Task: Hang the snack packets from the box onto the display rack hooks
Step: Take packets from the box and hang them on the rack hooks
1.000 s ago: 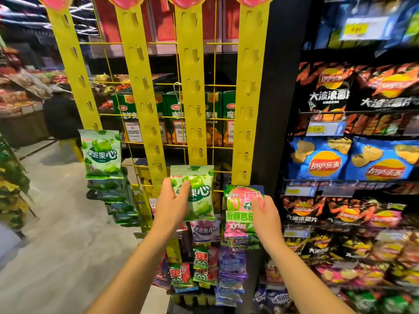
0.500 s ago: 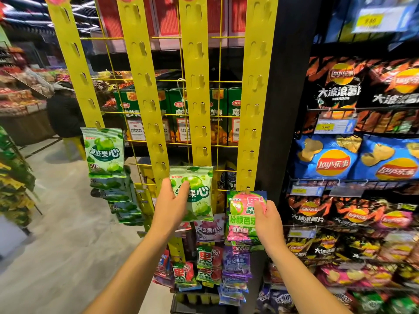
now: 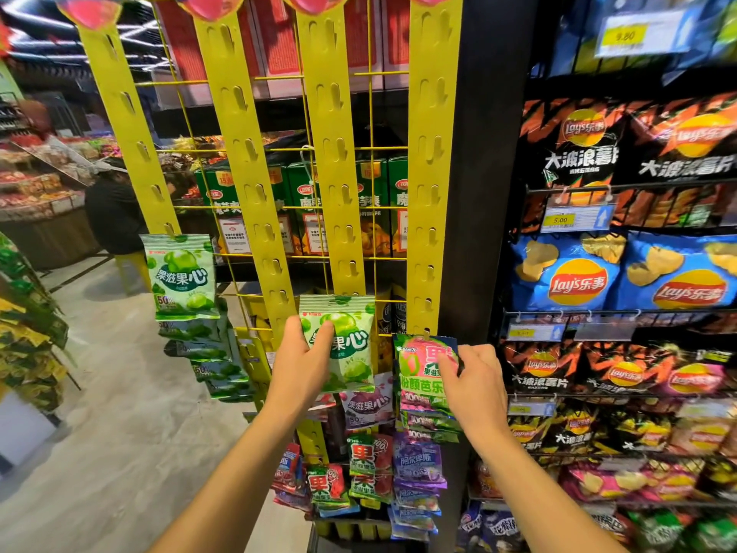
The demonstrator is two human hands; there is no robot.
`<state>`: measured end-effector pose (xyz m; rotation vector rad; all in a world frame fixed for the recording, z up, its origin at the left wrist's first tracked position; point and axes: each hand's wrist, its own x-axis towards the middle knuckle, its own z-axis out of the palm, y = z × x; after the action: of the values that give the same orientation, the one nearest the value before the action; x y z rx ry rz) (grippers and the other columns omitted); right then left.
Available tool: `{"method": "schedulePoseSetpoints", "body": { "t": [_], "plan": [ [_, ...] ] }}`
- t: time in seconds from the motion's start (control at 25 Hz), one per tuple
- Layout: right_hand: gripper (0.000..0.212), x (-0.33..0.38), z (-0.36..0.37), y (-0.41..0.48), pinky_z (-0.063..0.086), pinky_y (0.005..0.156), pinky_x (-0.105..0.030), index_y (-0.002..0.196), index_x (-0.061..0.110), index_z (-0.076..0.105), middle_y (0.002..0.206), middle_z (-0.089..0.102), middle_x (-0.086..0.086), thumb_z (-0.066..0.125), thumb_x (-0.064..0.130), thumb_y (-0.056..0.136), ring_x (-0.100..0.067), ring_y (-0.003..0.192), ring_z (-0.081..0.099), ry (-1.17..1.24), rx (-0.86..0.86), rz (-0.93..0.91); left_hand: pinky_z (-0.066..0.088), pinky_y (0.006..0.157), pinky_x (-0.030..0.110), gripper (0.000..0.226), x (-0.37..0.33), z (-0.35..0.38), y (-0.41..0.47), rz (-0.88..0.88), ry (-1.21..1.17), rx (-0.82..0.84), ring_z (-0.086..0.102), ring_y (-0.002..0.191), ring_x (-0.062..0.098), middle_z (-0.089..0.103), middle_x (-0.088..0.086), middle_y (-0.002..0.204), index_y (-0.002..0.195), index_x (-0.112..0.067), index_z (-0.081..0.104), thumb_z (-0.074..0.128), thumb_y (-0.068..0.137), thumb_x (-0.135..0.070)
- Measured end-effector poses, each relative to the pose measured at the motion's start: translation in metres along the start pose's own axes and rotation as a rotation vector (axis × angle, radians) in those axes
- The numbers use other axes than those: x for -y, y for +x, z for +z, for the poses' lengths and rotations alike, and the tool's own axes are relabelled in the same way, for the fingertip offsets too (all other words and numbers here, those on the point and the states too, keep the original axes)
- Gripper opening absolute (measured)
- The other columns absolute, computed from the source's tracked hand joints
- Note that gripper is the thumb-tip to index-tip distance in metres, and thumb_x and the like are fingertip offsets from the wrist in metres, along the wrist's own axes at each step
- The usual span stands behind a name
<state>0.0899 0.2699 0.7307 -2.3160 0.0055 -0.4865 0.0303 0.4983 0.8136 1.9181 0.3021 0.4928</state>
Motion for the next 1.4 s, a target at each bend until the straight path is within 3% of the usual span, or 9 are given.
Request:
{"method": "schedulePoseSetpoints", "body": {
  "t": [0.12, 0.24, 0.44, 0.6, 0.8, 0.96, 1.08, 1.24, 1.4],
  "plan": [
    [0.039, 0.017, -0.015, 0.007, 0.048, 0.088, -0.037, 0.125, 0.018, 0.057, 0.118, 0.049, -0.001, 0.064, 0.039, 0.093, -0.02, 0.111, 0.049, 0.043, -0.067, -0.019, 0.048, 0.063, 0.044, 0.03, -0.006, 0.0, -0.001, 0.004, -0.014, -0.001, 0.046, 0.071, 0.021, 0.045, 0.006, 0.084, 0.103, -0.011, 0.048, 0.054, 0.105, -0.04],
    [0.036, 0.067, -0.045, 0.024, 0.043, 0.093, -0.032, 0.123, 0.019, 0.056, 0.117, 0.046, 0.004, 0.065, 0.037, 0.093, -0.013, 0.111, 0.045, 0.121, -0.172, -0.15, 0.048, 0.061, 0.045, 0.029, -0.012, -0.009, 0.002, 0.014, -0.006, -0.032, 0.045, 0.069, 0.02, 0.042, 0.003, 0.079, 0.099, -0.014, 0.047, 0.054, 0.105, -0.041],
    [0.024, 0.18, -0.065, 0.045, 0.051, 0.09, -0.035, 0.116, 0.023, 0.058, 0.112, 0.055, 0.008, 0.058, 0.038, 0.098, -0.014, 0.111, 0.053, 0.195, 0.013, -0.493, 0.057, 0.078, 0.06, 0.042, -0.021, -0.049, 0.004, 0.028, 0.002, -0.138, 0.063, 0.082, 0.031, 0.062, 0.017, 0.097, 0.106, -0.024, 0.051, 0.052, 0.092, -0.064],
    [0.03, 0.272, -0.047, 0.051, 0.054, 0.087, -0.035, 0.121, 0.019, 0.061, 0.11, 0.065, 0.004, 0.061, 0.037, 0.097, -0.015, 0.1, 0.06, 0.261, 0.156, -0.668, 0.057, 0.089, 0.06, 0.014, -0.02, -0.098, 0.013, 0.042, -0.077, -0.234, 0.07, 0.101, 0.028, 0.071, 0.005, 0.108, 0.105, -0.028, 0.055, 0.058, 0.102, -0.041],
    [0.037, 0.38, -0.008, 0.066, 0.05, 0.092, -0.033, 0.128, 0.017, 0.063, 0.119, 0.069, -0.002, 0.061, 0.036, 0.097, -0.022, 0.107, 0.064, 0.26, 0.232, -0.749, 0.059, 0.092, 0.052, 0.009, -0.013, -0.17, 0.042, 0.03, -0.172, -0.28, 0.072, 0.1, 0.013, 0.073, -0.007, 0.11, 0.113, -0.032, 0.058, 0.057, 0.105, -0.035],
    [0.035, 0.439, 0.025, 0.085, 0.052, 0.092, -0.038, 0.119, 0.018, 0.07, 0.115, 0.072, -0.005, 0.061, 0.041, 0.095, -0.028, 0.11, 0.064, 0.165, 0.17, -0.627, 0.058, 0.076, 0.031, 0.009, -0.004, -0.217, 0.076, 0.057, -0.162, -0.263, 0.071, 0.085, -0.003, 0.076, -0.008, 0.102, 0.11, -0.029, 0.058, 0.057, 0.105, -0.036],
    [0.032, 0.458, 0.037, 0.093, 0.057, 0.087, -0.045, 0.105, 0.018, 0.076, 0.102, 0.076, -0.007, 0.061, 0.044, 0.093, -0.032, 0.097, 0.071, 0.162, 0.136, -0.554, 0.061, 0.084, 0.04, 0.009, -0.004, -0.239, 0.103, 0.085, -0.166, -0.207, 0.073, 0.095, 0.01, 0.075, -0.003, 0.103, 0.106, -0.027, 0.058, 0.058, 0.105, -0.035],
    [0.025, 0.47, 0.037, 0.092, 0.059, 0.077, -0.039, 0.092, 0.019, 0.078, 0.079, 0.077, 0.002, 0.063, 0.039, 0.095, -0.02, 0.069, 0.073, 0.16, 0.1, -0.556, 0.05, 0.061, 0.011, 0.012, -0.01, -0.255, 0.128, 0.099, -0.2, -0.099, 0.069, 0.088, 0.003, 0.072, 0.001, 0.104, 0.109, -0.016, 0.057, 0.056, 0.107, -0.028],
    [0.024, 0.476, 0.035, 0.093, 0.05, 0.055, -0.023, 0.081, 0.018, 0.076, 0.065, 0.073, 0.007, 0.064, 0.03, 0.097, -0.006, 0.043, 0.065, 0.145, 0.117, -0.535, 0.052, 0.072, 0.026, 0.013, -0.013, -0.26, 0.15, 0.117, -0.248, -0.01, 0.072, 0.099, 0.017, 0.073, 0.006, 0.107, 0.106, -0.017, 0.059, 0.057, 0.105, -0.031]
  ]
}}
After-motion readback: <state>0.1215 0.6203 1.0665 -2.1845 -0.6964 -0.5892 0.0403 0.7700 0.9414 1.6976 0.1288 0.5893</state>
